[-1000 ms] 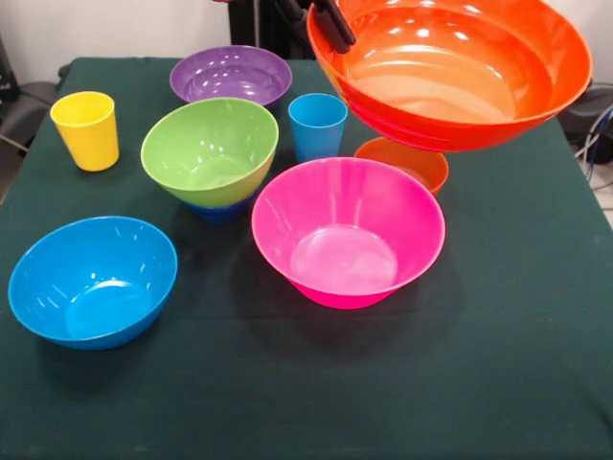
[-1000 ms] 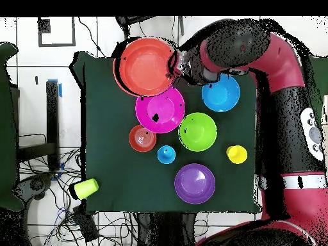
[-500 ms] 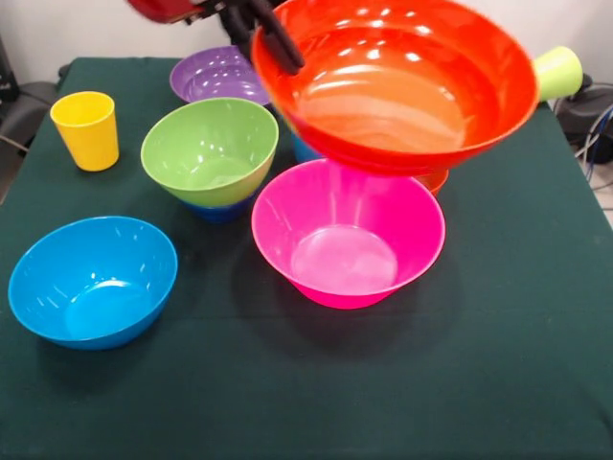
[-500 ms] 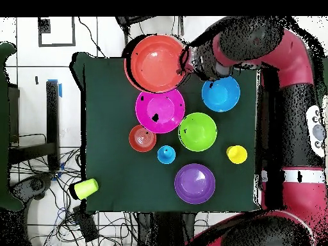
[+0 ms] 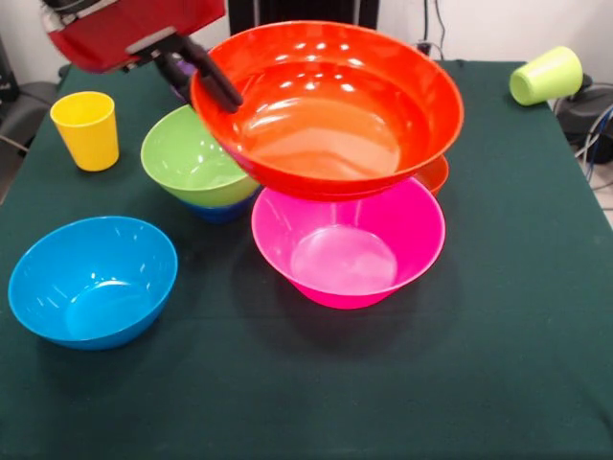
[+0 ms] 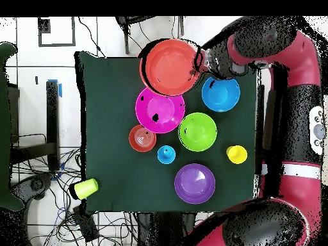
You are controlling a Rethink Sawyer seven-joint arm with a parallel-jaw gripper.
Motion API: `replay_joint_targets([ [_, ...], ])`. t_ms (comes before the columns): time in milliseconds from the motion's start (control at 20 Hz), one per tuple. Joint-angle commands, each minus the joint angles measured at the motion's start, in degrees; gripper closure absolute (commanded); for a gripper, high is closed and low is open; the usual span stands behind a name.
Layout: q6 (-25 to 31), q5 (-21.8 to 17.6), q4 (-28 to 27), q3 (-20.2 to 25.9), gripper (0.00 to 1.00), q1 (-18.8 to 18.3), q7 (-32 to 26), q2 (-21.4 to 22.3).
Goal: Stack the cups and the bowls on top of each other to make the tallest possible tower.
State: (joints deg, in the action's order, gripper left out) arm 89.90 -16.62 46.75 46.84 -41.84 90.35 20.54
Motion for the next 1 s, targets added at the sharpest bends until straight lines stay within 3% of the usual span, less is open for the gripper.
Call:
replay_joint_targets([
  [50,9.5,-4.7,-7.7,1.8,1.0,1.8,-22.2,-1.4],
  [400,9.9,-2.9,-5.1,1.0,1.0,0.4,-22.3,0.5],
  [800,16.6,-5.6,-12.3,2.1,1.0,1.1,-25.9,-1.4],
  [1000,16.0,-6.4,-12.2,1.9,1.0,0.5,-28.7,-2.2],
])
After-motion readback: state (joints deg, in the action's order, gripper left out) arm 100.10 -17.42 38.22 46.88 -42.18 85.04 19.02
